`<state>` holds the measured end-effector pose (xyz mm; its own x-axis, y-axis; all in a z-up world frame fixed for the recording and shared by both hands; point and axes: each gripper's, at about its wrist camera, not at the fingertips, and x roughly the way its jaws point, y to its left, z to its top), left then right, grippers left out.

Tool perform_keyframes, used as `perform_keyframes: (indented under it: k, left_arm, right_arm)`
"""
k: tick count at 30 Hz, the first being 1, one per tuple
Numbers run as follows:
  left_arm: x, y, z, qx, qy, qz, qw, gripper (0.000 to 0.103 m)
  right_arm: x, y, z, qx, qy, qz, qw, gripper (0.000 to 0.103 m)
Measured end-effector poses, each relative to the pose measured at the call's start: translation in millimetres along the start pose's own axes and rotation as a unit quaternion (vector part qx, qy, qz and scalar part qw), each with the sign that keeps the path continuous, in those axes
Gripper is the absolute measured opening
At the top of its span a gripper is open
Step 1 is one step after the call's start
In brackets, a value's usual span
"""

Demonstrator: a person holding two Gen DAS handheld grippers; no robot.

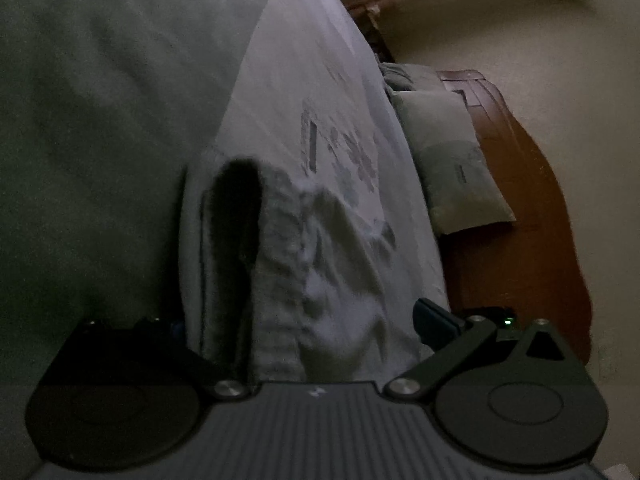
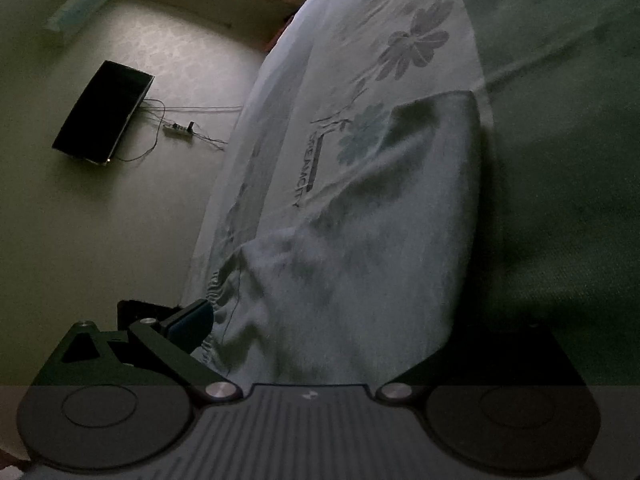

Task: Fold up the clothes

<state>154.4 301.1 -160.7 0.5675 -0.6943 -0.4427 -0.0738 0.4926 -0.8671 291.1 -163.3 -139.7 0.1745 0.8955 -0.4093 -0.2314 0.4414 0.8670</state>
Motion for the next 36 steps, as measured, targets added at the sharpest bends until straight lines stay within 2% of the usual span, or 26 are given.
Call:
perform_keyframes:
  k: [2, 4, 10, 14, 17, 19, 20, 23, 27, 35, 36]
  left_arm:
    - [-3.9, 1.2, -12.4, -0.006, 0.020, -0.014, 0.9997, 0.102]
    - [-6.1, -2.3, -19.8, 0.013, 0.026, -0.011, 0.9995, 0.102]
    - [14.7, -5.9, 4.3, 0.005, 0.022, -0.008, 0.9997, 0.102]
    - [15.8, -7.5, 3.6, 0.014, 0.020, -0.006, 0.9997, 0.101]
    - [4.9, -2.7, -7.2, 0.016, 0.025, -0.009, 0.9995, 0.093]
    - [-2.0, 2.0, -11.0, 0.015, 0.027, -0.008, 0.9995, 0.084]
    - [-3.8, 5.4, -10.2, 0.014, 0.027, -0.003, 0.9995, 0.076]
    - [-0.6, 8.9, -1.7, -0.004, 0.035, 0.000, 0.9994, 0.073]
    - [12.1, 1.1, 7.0, 0.012, 0.047, 0.010, 0.9988, 0.075]
    - [12.0, -2.2, 5.7, 0.035, 0.049, 0.006, 0.9981, 0.074]
    - [11.5, -2.6, 5.0, 0.040, 0.050, 0.006, 0.9980, 0.073]
  right_arm:
    - [-5.6, -2.2, -5.5, 0.005, 0.004, 0.009, 1.000, 0.103]
    - [-13.1, -7.2, -12.8, 0.004, 0.003, 0.027, 1.000, 0.103]
    - [-8.9, -12.3, 0.4, 0.029, -0.003, 0.033, 0.999, 0.103]
    - [-0.8, -6.1, 2.6, -0.005, 0.007, 0.028, 1.000, 0.103]
    - [-10.1, -9.1, -6.5, -0.016, 0.013, 0.045, 0.999, 0.103]
    - [-16.1, -12.9, -9.7, -0.010, 0.014, 0.059, 0.998, 0.103]
    - [-18.5, -15.3, -10.5, -0.008, 0.011, 0.066, 0.998, 0.102]
    - [-22.4, -21.4, -10.7, 0.003, 0.003, 0.081, 0.997, 0.096]
    - [-17.8, -22.2, -5.0, 0.010, -0.001, 0.076, 0.997, 0.092]
    - [-7.9, -14.2, -4.5, -0.012, 0.008, 0.053, 0.999, 0.091]
    - [-8.5, -14.2, -5.9, -0.019, 0.011, 0.046, 0.999, 0.088]
